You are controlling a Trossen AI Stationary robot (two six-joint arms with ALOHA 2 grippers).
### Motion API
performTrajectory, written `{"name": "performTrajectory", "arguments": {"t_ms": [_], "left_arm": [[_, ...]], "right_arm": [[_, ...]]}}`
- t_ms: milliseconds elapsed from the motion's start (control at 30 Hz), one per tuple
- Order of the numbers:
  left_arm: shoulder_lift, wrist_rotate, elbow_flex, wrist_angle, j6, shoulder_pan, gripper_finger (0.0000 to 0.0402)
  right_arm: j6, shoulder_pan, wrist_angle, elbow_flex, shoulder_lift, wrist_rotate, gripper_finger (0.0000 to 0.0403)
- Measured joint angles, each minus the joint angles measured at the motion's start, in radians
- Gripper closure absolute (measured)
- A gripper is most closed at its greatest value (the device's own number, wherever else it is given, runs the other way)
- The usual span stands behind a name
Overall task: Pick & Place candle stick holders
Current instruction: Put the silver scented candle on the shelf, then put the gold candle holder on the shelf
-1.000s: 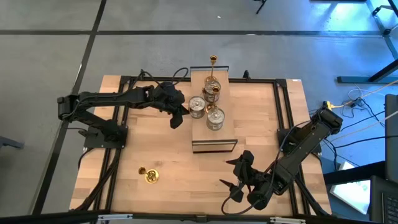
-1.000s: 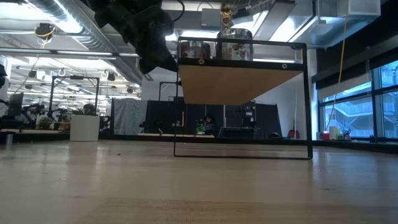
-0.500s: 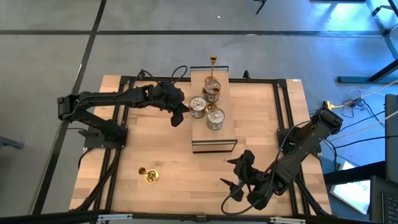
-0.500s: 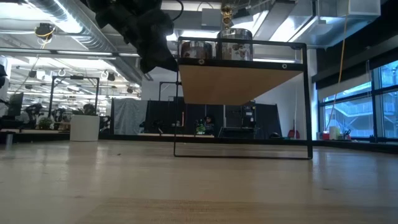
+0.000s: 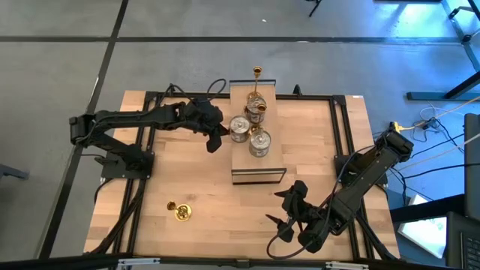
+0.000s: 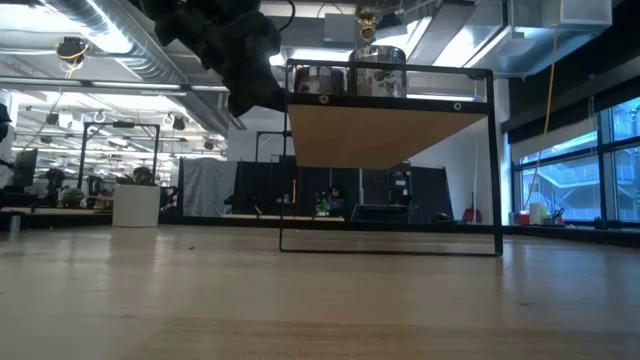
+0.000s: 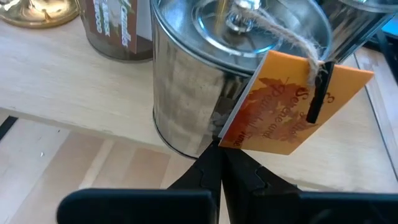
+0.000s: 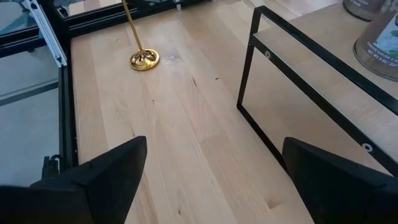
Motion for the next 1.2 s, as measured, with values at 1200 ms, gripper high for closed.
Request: {"name": "performTrajectory", "arguments": {"t_ms": [1200], "left_arm": [[-0.059,-0.218,0.001,-0.156,-0.054,0.000,0.0400]], "right_arm": [[-0.003,0.009,0.016,0.000,0.000,0.003,0.0025]]}}
